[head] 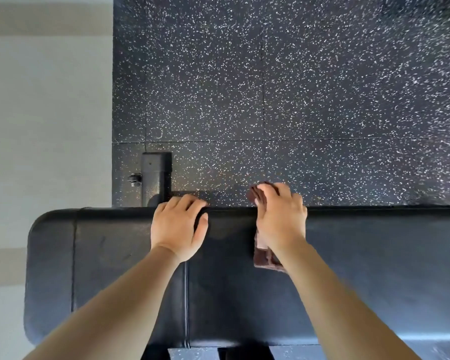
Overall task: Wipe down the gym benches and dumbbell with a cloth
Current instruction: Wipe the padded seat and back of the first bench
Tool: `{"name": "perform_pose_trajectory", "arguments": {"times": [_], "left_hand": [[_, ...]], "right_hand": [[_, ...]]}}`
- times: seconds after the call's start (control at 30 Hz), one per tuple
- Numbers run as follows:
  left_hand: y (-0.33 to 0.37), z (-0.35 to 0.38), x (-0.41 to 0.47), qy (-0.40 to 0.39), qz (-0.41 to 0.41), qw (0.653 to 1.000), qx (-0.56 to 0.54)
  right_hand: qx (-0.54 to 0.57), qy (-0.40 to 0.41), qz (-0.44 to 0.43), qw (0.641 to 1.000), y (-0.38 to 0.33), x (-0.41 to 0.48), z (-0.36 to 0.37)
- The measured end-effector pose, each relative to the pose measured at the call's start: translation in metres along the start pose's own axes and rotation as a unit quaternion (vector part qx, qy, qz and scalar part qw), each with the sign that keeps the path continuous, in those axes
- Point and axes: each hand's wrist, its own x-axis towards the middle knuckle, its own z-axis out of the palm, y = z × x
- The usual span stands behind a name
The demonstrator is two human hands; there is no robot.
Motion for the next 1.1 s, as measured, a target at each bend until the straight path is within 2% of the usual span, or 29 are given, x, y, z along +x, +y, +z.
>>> {"name": "perform_pose_trajectory", "arguments": {"times": [0.1, 0.23, 0.43, 0.53, 0.73, 0.87, 1.1], "left_hand": [[-0.001, 0.001, 0.000, -0.008, -0.001, 1.000, 0.003], [-0.001, -0.001, 0.001, -0.013, -0.005, 1.000, 0.002], [0.001, -0.002, 0.001, -0.021, -0.009, 1.000, 0.004], [0.001, -0.003, 0.002, -0.021, -0.012, 1.000, 0.003], [0.009, -0.011, 0.000, -0.053, -0.008, 0.998, 0.021], [0.038, -0.012, 0.003, -0.063, 0.001, 0.998, 0.003], [0.163, 0.024, 0.032, -0.031, 0.024, 0.999, -0.031]], "right_hand": [[0.027, -0.033, -0.070, 0.997, -0.032, -0.016, 0.012], [0.031, -0.013, -0.068, 0.997, -0.022, -0.017, 0.013], [-0.018, -0.001, 0.040, 0.999, 0.046, 0.008, -0.016], [-0.017, -0.001, 0.063, 0.998, 0.050, 0.010, -0.019], [0.047, 0.018, -0.035, 0.998, 0.025, -0.017, -0.001], [0.020, 0.017, -0.015, 1.000, 0.070, -0.004, -0.015], [0.015, 0.046, 0.059, 0.997, 0.193, 0.026, -0.060]]}}
